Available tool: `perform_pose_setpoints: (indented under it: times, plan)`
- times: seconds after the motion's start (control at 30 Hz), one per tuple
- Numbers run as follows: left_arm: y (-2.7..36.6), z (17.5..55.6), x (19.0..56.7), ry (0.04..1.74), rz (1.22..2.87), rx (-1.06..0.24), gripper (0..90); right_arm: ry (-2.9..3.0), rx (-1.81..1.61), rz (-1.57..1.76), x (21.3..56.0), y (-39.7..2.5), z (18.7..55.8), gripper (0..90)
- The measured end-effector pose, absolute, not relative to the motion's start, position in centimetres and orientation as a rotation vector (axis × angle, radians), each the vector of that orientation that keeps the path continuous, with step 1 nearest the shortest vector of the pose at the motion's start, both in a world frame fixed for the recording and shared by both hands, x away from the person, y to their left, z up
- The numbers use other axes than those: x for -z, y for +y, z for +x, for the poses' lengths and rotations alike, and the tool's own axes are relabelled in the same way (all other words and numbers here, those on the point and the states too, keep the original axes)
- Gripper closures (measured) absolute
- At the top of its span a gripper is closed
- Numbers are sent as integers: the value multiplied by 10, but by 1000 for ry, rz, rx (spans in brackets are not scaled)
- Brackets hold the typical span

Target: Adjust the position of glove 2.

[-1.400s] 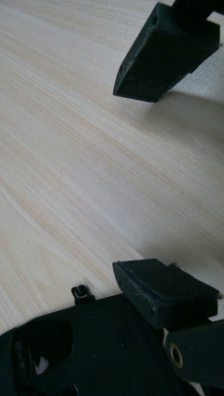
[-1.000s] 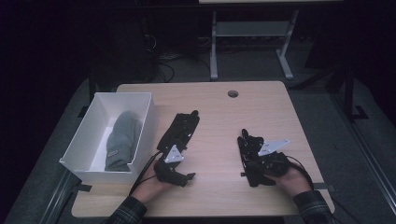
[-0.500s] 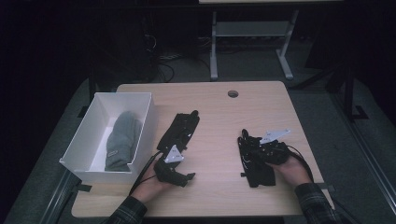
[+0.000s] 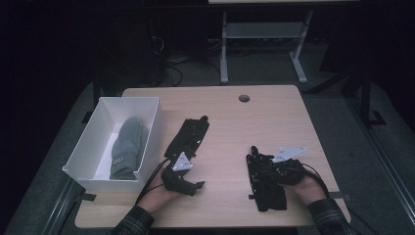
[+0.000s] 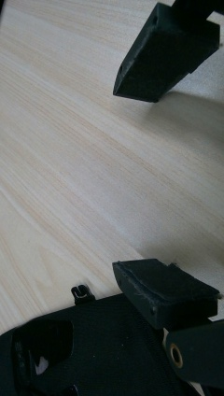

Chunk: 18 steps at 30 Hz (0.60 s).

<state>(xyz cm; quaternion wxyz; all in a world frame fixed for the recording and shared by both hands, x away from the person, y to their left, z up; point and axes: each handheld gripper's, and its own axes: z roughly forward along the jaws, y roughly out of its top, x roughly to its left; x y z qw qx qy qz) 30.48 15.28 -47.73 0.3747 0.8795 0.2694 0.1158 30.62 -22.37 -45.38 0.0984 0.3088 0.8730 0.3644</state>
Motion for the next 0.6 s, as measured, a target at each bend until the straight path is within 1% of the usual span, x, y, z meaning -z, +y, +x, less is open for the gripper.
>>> perform_pose_setpoints:
  times: [0.13,0.17,0.27,0.37,0.5,0.6]
  plan:
    - [152,304,478,699,2245,-291,126,2452,-1100,967,452,-245,308,469]
    - [152,305,478,701,2244,-290,127,2422,-1097,973,452,-252,308,422]
    - [152,305,478,705,2243,-287,127,2383,-1094,1038,457,-271,308,321]
    - [152,306,478,703,2245,-290,128,2380,-1056,1111,469,-286,307,262]
    - [151,307,476,706,2255,-291,137,2357,-1037,1170,480,-300,306,232]
    - [151,310,472,757,2273,-297,202,2341,-1049,1192,481,-304,309,209]
